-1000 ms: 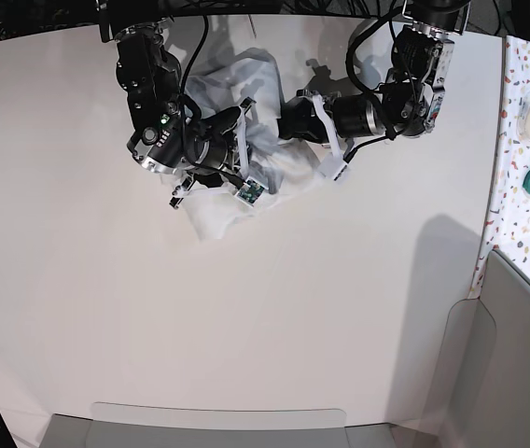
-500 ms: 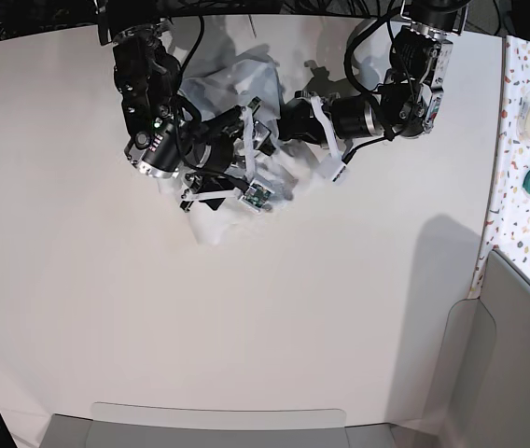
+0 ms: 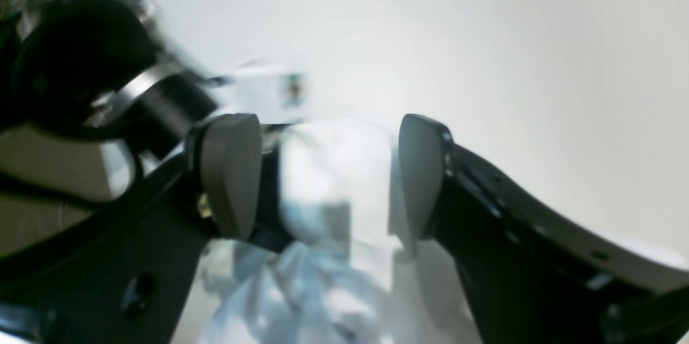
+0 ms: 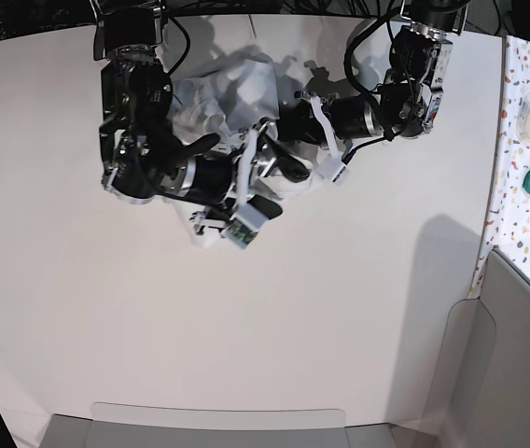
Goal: Layout the t-shirt on the table in an organized manner, then fold the t-shirt properly
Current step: 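Grasp the folded shirt with both grippers and pull it away from the base, then release the shirt and open both grippers beside it, then press and smooth the folded shirt with both grippers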
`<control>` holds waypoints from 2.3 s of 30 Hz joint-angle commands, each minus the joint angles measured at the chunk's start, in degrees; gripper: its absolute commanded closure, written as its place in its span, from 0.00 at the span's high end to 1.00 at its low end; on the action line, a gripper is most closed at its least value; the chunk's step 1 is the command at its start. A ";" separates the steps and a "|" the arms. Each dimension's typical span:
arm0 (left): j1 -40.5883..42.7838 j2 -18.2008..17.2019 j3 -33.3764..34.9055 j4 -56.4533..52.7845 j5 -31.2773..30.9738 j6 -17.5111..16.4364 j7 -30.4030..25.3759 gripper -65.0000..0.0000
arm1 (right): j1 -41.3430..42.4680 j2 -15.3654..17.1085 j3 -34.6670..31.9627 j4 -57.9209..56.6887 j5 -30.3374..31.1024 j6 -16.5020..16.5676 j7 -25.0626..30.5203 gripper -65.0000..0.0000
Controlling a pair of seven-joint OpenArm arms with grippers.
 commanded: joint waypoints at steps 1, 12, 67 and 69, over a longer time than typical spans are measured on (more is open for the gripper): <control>0.33 -0.45 -0.06 -1.60 2.99 3.28 0.83 0.02 | 1.81 0.12 3.38 0.93 1.68 0.34 1.25 0.61; 0.42 -0.71 -1.64 -0.11 2.91 3.28 -2.68 0.02 | 0.93 6.01 27.03 -5.13 4.41 0.34 1.07 0.61; -7.40 1.22 2.58 20.38 27.96 11.37 16.04 0.02 | -7.07 17.87 16.74 -11.99 -40.78 0.34 18.39 0.00; -7.40 1.22 2.58 20.38 27.96 11.37 15.60 0.02 | -8.47 16.73 18.68 -10.14 -40.78 0.34 20.94 0.00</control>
